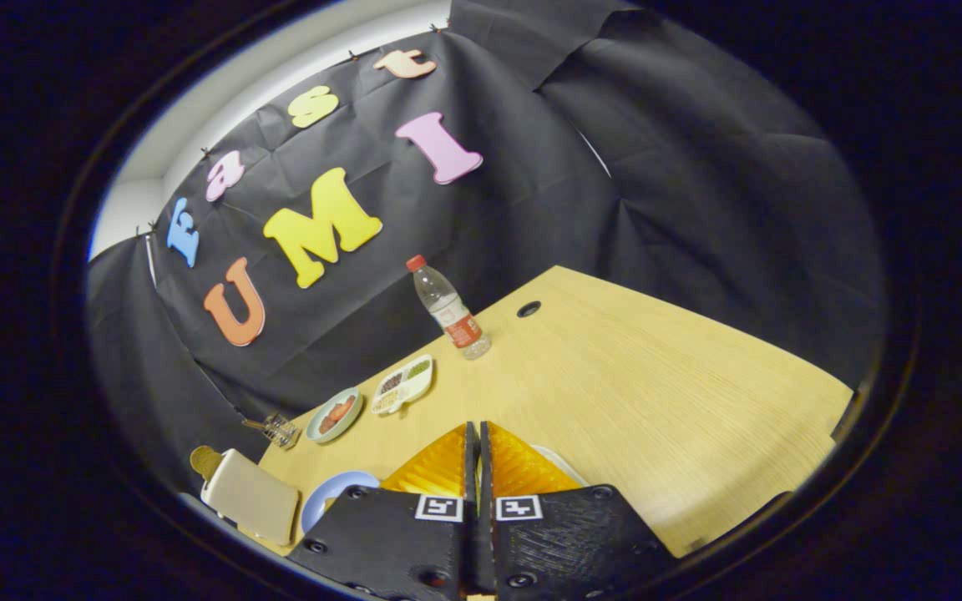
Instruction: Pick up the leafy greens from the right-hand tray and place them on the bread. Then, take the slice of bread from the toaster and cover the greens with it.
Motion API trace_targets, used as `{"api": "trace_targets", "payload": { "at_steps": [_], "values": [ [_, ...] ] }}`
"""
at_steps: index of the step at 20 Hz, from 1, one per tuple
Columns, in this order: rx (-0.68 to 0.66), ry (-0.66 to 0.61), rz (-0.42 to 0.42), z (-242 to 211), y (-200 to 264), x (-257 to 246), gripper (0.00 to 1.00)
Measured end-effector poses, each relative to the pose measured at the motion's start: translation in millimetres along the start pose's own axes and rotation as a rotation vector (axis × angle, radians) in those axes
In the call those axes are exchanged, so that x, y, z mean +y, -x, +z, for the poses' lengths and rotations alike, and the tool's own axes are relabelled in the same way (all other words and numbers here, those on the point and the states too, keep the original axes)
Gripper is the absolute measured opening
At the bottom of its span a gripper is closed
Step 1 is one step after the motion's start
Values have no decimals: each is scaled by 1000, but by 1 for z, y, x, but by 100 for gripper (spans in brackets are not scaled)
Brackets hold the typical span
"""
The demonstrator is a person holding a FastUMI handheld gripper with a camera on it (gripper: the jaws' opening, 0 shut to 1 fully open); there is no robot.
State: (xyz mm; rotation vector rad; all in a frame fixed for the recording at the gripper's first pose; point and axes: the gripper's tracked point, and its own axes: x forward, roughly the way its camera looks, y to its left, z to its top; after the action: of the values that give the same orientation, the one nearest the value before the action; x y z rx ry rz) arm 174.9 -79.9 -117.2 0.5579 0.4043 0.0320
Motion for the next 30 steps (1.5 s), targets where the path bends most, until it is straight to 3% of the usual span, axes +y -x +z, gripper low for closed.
{"api": "trace_targets", "payload": {
  "at_steps": [9, 16, 21, 26, 30],
  "values": [
    [-56, 83, 95, 10, 23, 100, 0],
    [-32, 118, 205, -39, 13, 204, 0],
    [21, 72, 290, -89, -1, 269, 0],
    [47, -13, 312, -124, -10, 281, 0],
    [75, -99, 245, -135, -29, 242, 0]
  ]
}}
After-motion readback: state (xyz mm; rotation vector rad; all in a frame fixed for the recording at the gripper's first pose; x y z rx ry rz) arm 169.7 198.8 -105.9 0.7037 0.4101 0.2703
